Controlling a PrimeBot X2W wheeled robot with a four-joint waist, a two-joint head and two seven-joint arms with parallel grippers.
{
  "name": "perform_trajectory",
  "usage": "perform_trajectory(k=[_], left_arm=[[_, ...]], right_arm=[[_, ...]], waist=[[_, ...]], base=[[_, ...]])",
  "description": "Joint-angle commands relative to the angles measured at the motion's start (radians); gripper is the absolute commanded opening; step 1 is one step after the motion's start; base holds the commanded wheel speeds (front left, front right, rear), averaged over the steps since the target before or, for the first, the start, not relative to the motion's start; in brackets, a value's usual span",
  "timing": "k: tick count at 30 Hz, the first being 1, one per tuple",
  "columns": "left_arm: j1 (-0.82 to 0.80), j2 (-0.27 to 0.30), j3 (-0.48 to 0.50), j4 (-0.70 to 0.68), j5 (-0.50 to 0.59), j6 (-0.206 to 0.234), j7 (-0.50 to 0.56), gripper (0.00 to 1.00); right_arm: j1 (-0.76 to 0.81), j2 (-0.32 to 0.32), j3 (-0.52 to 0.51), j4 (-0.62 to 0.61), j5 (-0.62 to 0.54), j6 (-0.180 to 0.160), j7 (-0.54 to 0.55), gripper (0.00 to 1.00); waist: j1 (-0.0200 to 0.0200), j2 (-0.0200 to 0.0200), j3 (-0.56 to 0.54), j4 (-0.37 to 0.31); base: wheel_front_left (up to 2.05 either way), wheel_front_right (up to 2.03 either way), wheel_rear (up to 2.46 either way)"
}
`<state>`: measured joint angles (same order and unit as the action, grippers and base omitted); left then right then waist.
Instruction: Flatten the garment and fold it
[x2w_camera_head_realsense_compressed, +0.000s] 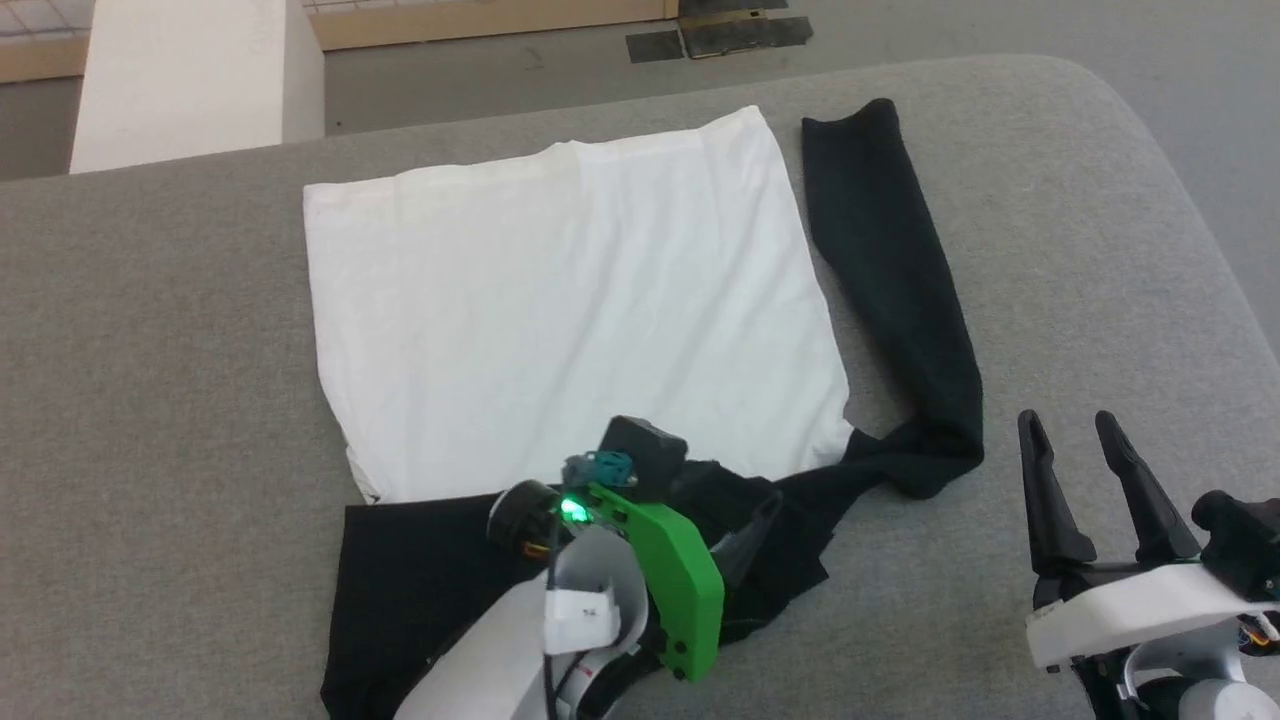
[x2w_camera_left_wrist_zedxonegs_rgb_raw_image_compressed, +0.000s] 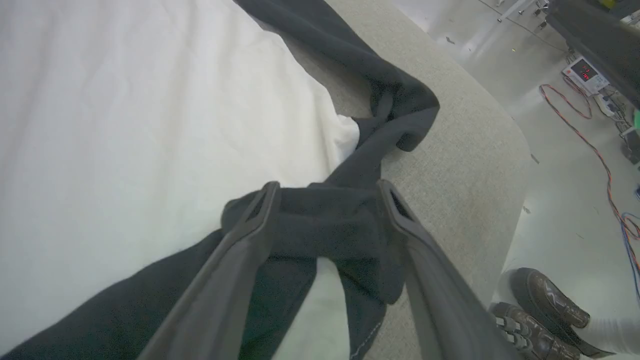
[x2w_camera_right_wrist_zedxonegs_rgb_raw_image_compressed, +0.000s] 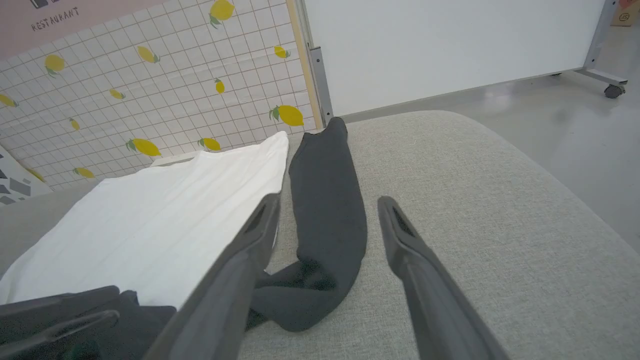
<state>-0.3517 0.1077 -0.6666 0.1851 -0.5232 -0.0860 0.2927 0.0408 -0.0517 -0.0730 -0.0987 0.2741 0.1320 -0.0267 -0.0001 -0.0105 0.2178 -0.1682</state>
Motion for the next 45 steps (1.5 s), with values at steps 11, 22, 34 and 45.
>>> perform_trajectory(k=[11, 22, 34, 45], left_arm=[[0.091, 0.071, 0.239, -0.079, 0.008, 0.122, -0.386, 1.0], [0.117, 0.115, 0.48, -0.151, 0.12, 0.245, -0.554, 1.0], [0.049, 0.015, 0.561, -0.222, 0.243, 0.161, -0.554, 1.0], [0.011, -0.038, 0.61, -0.212, 0.279, 0.101, -0.554, 1.0]], right_arm=[[-0.109, 0.001, -0.029, 0.015, -0.063, -0.001, 0.044, 1.0], [-0.488, -0.057, -0.097, 0.227, -0.121, -0.001, 0.238, 1.0], [-1.012, -0.126, -0.209, 0.57, -0.222, -0.001, 0.533, 1.0], [-1.126, -0.173, -0.215, 0.639, -0.285, -0.001, 0.82, 1.0]], waist=[[0.0001, 0.0105, 0.018, 0.086], [0.0001, 0.0105, 0.154, 0.179], [0.0001, 0.0105, 0.402, 0.283], [0.0001, 0.0105, 0.485, 0.327]], base=[[0.0, 0.0, 0.0], [0.0, 0.0, 0.0], [0.0, 0.0, 0.0], [0.0, 0.0, 0.0]])
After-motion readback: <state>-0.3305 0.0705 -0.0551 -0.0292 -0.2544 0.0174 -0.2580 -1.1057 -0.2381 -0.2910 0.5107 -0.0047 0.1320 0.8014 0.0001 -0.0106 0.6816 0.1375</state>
